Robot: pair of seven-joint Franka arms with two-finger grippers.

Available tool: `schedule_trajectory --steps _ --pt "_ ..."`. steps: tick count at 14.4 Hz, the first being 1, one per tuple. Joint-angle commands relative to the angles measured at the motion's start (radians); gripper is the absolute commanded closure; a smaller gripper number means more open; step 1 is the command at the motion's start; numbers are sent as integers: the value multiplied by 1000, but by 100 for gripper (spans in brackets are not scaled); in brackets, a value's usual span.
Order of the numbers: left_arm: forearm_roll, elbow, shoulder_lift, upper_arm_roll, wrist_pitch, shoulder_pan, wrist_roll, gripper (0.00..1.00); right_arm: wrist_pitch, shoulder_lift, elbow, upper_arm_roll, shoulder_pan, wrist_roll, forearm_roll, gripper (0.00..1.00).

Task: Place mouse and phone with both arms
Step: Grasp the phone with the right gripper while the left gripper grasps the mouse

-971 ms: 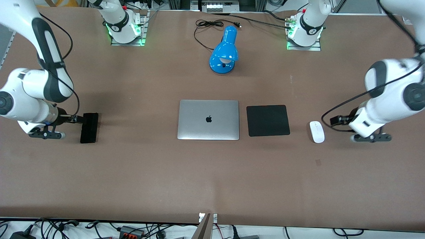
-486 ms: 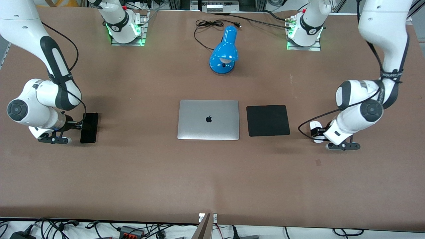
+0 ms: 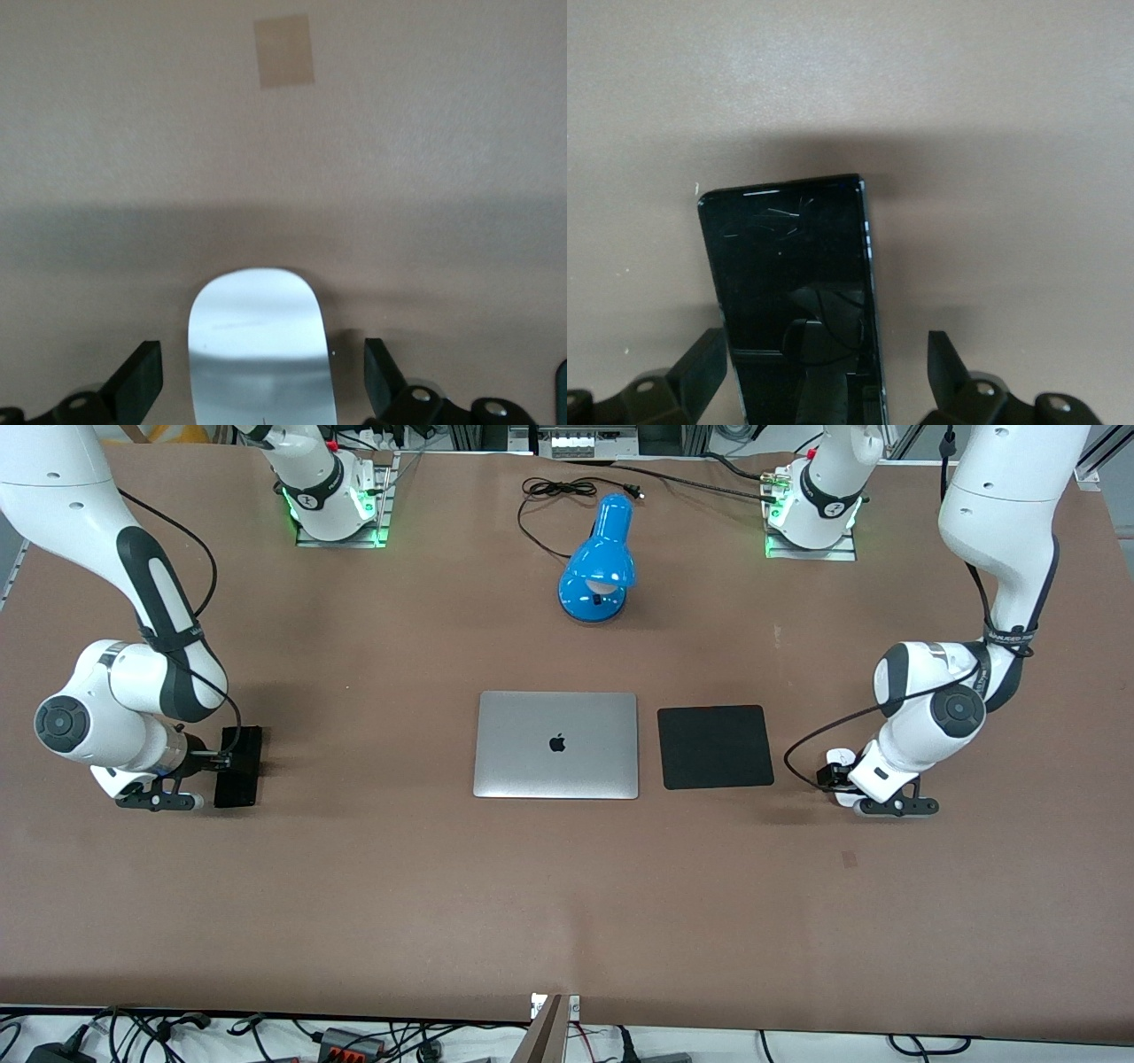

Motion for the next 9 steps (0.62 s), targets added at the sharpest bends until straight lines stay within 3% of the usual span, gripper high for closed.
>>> schedule_trajectory --steps 1,3,7,9 --pt "14 -27 -17 -2 17 2 -14 0 6 8 12 10 0 2 23 0" --pt "14 -23 -12 -2 16 4 -14 13 7 16 12 10 2 -2 34 0" --pt "14 -23 -17 -2 8 2 -16 51 19 28 12 10 6 -15 34 0" --pt "14 -22 -20 -2 8 4 -2 64 16 33 10 10 6 -15 34 0"
